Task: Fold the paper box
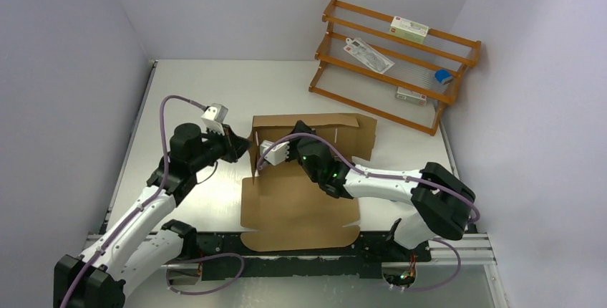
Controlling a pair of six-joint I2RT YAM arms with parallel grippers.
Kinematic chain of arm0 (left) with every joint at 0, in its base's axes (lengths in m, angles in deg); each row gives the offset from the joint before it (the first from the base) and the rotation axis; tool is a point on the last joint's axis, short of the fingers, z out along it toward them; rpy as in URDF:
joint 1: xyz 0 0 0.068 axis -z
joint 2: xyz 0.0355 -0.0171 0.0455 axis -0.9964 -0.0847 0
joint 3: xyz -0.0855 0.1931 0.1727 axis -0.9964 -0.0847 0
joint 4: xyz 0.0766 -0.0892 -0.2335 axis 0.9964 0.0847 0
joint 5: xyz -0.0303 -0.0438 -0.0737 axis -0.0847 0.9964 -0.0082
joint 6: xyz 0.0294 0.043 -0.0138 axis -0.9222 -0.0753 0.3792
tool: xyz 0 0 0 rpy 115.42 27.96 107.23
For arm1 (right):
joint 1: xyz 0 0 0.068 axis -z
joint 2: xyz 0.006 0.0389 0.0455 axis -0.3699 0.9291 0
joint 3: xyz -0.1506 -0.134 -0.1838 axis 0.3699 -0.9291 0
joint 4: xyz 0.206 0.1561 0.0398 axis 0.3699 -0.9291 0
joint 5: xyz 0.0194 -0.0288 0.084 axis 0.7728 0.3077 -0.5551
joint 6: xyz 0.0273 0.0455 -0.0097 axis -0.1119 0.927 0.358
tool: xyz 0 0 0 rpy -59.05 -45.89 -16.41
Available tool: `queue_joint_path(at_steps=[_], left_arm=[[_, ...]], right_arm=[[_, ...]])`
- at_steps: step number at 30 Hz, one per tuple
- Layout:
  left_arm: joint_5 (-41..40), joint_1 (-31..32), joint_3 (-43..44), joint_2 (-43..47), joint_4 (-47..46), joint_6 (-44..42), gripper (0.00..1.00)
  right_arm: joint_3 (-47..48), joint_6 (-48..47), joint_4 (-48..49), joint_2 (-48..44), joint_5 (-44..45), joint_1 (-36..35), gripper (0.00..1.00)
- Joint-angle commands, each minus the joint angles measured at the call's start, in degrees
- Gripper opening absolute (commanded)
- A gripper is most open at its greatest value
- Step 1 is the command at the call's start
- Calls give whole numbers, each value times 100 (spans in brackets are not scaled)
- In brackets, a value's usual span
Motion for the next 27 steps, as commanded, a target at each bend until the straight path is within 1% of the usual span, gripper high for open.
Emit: queue_joint_path(at_steps=[1, 5, 9, 11, 15, 19, 21, 23, 27], left_arm=[[15, 281, -399, -260, -598, 391, 5], [-270, 496, -283, -696, -1200, 338, 5], [-625, 766, -483, -753, -1783, 379, 5], [-879, 879, -745, -623, -1979, 379, 6], [-1342, 1051, -1562, -155, -2508, 419, 6], [-1344, 1106, -2341, 153, -3202, 588, 7], [-1225, 1111, -2486, 165, -3409, 591, 9], [-1177, 1120, -2408, 124, -3325, 462, 12], [-1398, 1119, -2091, 158, -2822, 260, 28]], right_arm=[[-362, -102, 1109, 9, -70, -105, 0], [-645, -446, 2194, 268, 119, -120, 0], [-796, -663, 2641, 303, 69, -126, 0], [-813, -613, 2600, 250, 56, -137, 0], [-809, -323, 2112, 108, 18, -146, 0], [-960, -327, 2165, 169, 146, -172, 0], [-1128, -451, 2426, 279, 266, -207, 0], [-1290, -584, 2788, 413, 314, -219, 0], [-1414, -847, 3304, 603, 385, -219, 0]])
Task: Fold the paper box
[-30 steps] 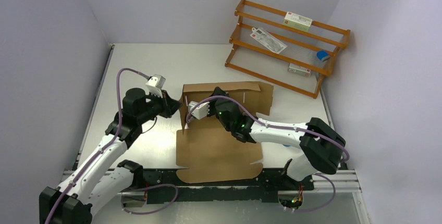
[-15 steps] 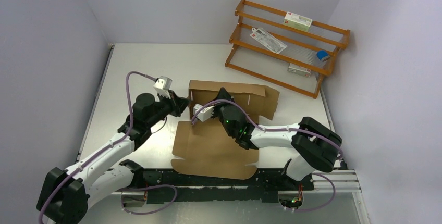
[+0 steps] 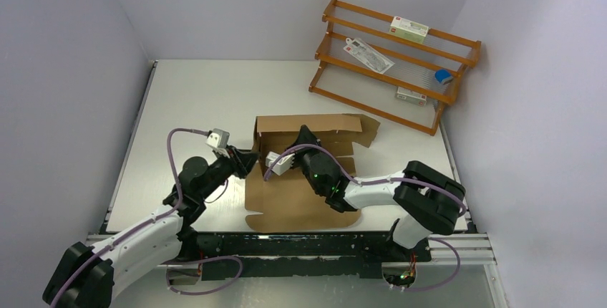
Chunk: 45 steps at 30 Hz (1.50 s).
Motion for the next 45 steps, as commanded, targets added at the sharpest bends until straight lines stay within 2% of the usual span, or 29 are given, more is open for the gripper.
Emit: queue_joint_path(at_steps=[1, 6, 12, 17, 20, 24, 28, 33, 38, 45], left_arm=[[-142, 71, 206, -7, 820, -198, 32], [-464, 71, 561, 308, 1001, -198, 49], [-950, 68, 1551, 648, 1645, -84, 56], [-1467, 62, 2939, 90, 3166, -317, 52], [-1643, 25, 3451, -376, 4215, -616, 55], [-1903, -145, 3679, -697, 5040, -988, 62], [-1644, -475, 3478, -647, 5253, -1071, 70], [-1464, -623, 2657, -296, 4662, -798, 72], [-1235, -615, 1594, -276, 3398, -290, 69], [-1081, -379, 316, -408, 344, -285, 67]], right_arm=[[-165, -215, 563, 268, 19, -46, 0], [-3, -73, 30, 233, -78, -37, 0], [25, -89, -49, 222, -96, -20, 0], [109, 90, -408, 76, -139, -9, 0], [165, 217, -611, 14, -157, -5, 0], [132, 275, -646, -61, -186, -5, 0], [142, 364, -775, -139, -244, -11, 0], [157, 431, -826, -193, -310, -10, 0], [161, 480, -873, -214, -386, -14, 0], [191, 477, -961, -190, -417, -17, 0]])
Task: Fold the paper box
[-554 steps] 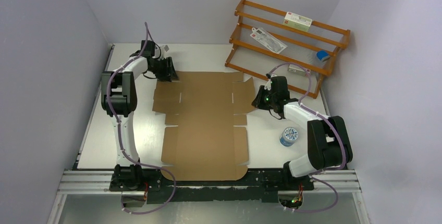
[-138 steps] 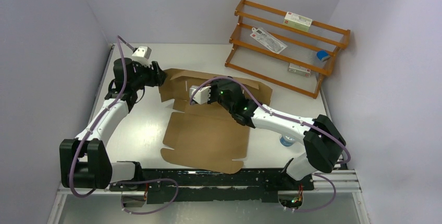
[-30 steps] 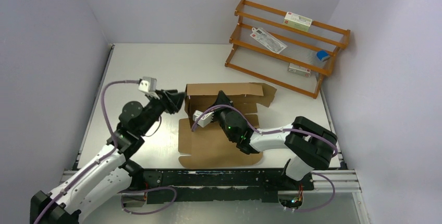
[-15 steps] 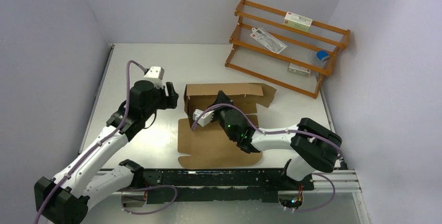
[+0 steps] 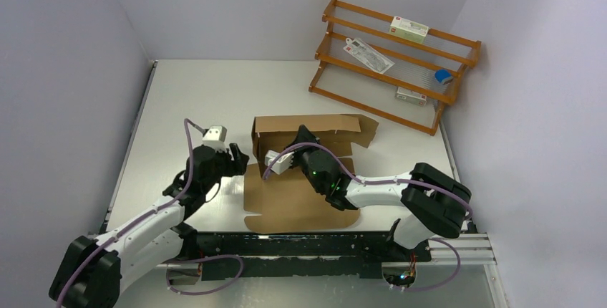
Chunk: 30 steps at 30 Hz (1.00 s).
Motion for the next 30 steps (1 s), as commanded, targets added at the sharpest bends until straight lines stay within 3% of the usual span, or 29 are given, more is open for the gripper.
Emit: queue_joint_path(at_steps=[1, 6, 13, 22, 30], left_arm=[[203, 181, -650, 1, -2680, -50, 67], [717, 258, -1131, -545, -4258, -519, 67], [1231, 357, -1320, -1327, -5755, -1139, 66], [628, 444, -1306, -2649, -7414, -1511, 67], [624, 454, -1303, -4303, -9734, -1531, 64]], right_arm=[[77, 249, -518, -24, -257, -16, 0], [227, 427, -967, -128, -353, -25, 0], [339, 497, -1242, -55, -339, -74, 0], [399, 666, -1565, -23, -412, -105, 0], [516, 856, -1973, -94, -513, -128, 0]])
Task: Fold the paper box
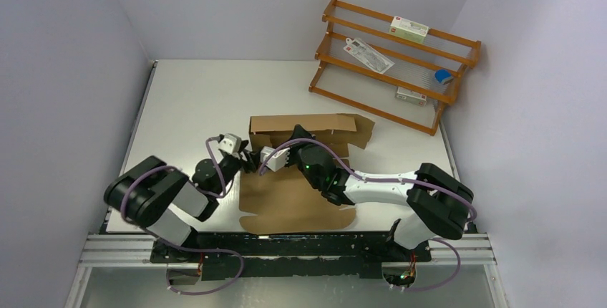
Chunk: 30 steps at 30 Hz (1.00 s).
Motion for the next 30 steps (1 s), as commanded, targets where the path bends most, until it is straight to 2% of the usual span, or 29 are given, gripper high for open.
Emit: queue_joint_path(at_steps=[1, 4, 10, 20, 30], left_arm=[[-106, 50, -8, -754, -2122, -49, 64], [-110, 105, 143, -999, -2138, -72, 62], [-618, 182, 230, -1066, -2135, -204, 59], [-769, 189, 529, -1007, -2142, -252, 60], [-1250, 193, 542, -979, -2142, -360, 49]], right_arm=[[-1, 372, -851, 9, -379, -106, 0], [-40, 307, -808, 89, -274, -114, 0], [-191, 293, -589, 229, -193, -161, 0], [-85, 466, -867, 223, -195, -185, 0], [-92, 632, -846, 396, -207, -192, 0]])
